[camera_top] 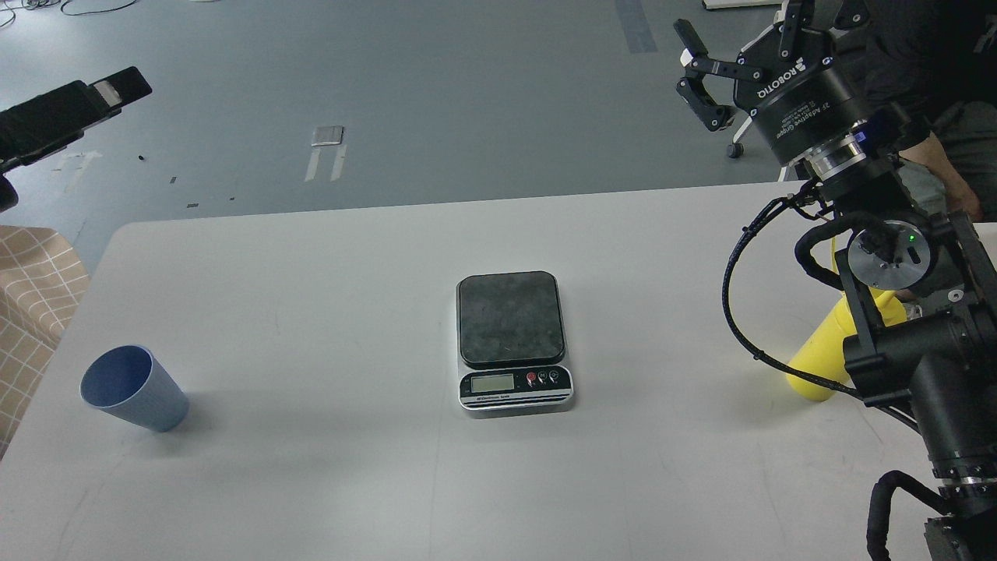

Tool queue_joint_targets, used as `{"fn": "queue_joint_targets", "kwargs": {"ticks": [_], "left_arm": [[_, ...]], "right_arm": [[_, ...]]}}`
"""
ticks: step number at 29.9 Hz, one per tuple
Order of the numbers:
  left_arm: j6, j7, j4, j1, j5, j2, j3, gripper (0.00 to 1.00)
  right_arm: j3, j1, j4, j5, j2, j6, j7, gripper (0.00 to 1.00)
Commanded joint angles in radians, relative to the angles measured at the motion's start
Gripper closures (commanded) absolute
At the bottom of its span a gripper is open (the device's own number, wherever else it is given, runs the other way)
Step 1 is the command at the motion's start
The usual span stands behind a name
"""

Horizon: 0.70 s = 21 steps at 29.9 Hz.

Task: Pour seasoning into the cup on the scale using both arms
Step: 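Move the left gripper down toward the blue cup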

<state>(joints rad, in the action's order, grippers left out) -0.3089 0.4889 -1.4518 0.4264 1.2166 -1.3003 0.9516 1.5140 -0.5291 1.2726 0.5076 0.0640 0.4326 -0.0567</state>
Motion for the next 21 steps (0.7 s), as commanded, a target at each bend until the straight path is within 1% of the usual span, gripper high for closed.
{"fn": "queue_joint_targets", "kwargs": {"ticks": [1, 2, 3, 4, 6, 7, 8, 9, 11, 14, 16, 21], "left_arm": [[0.063, 0.000, 0.005, -0.006, 0.063, -0.033, -0.100, 0.01], [0.092, 0.000, 0.008, -0.008, 0.081, -0.037, -0.118, 0.01], [0.173, 0.000, 0.013, -0.012, 0.121, -0.045, -0.164, 0.01], [0.221, 0.000, 0.014, -0.012, 0.135, -0.045, -0.187, 0.01], [0.435, 0.000, 0.037, -0.015, 0.184, -0.060, -0.304, 0.01], [0.482, 0.000, 0.047, -0.017, 0.193, -0.063, -0.341, 0.01], [0.560, 0.000, 0.062, -0.017, 0.202, -0.072, -0.405, 0.01], [0.589, 0.000, 0.068, -0.017, 0.205, -0.080, -0.431, 0.01], [0.629, 0.000, 0.079, -0.015, 0.205, -0.112, -0.480, 0.01], [0.629, 0.000, 0.080, -0.017, 0.202, -0.177, -0.540, 0.01], [0.631, 0.000, 0.082, -0.017, 0.196, -0.189, -0.568, 0.01], [0.640, 0.000, 0.140, -0.017, 0.190, -0.192, -0.645, 0.01]], "right_arm": [[0.000, 0.000, -0.001, 0.000, 0.000, 0.000, 0.000, 0.00], [0.000, 0.000, -0.001, 0.000, 0.000, 0.000, 0.000, 0.00], [0.000, 0.000, -0.001, 0.000, 0.000, 0.000, 0.000, 0.00], [0.000, 0.000, -0.001, 0.000, 0.000, 0.000, 0.000, 0.00], [0.002, 0.000, -0.001, 0.000, 0.000, 0.000, 0.000, 0.00], [0.002, 0.000, -0.001, 0.000, 0.000, 0.000, 0.000, 0.00], [0.002, 0.000, -0.001, 0.000, 0.000, 0.000, 0.000, 0.00], [0.002, 0.000, -0.001, 0.000, 0.000, 0.000, 0.000, 0.00], [0.002, 0.001, -0.001, 0.000, 0.003, 0.000, 0.000, 0.00], [0.002, 0.001, -0.001, 0.000, 0.007, 0.000, 0.000, 0.00], [0.002, 0.001, -0.001, 0.000, 0.007, 0.000, 0.000, 0.00], [0.000, 0.001, 0.002, 0.000, 0.005, 0.000, 0.000, 0.00]]}}
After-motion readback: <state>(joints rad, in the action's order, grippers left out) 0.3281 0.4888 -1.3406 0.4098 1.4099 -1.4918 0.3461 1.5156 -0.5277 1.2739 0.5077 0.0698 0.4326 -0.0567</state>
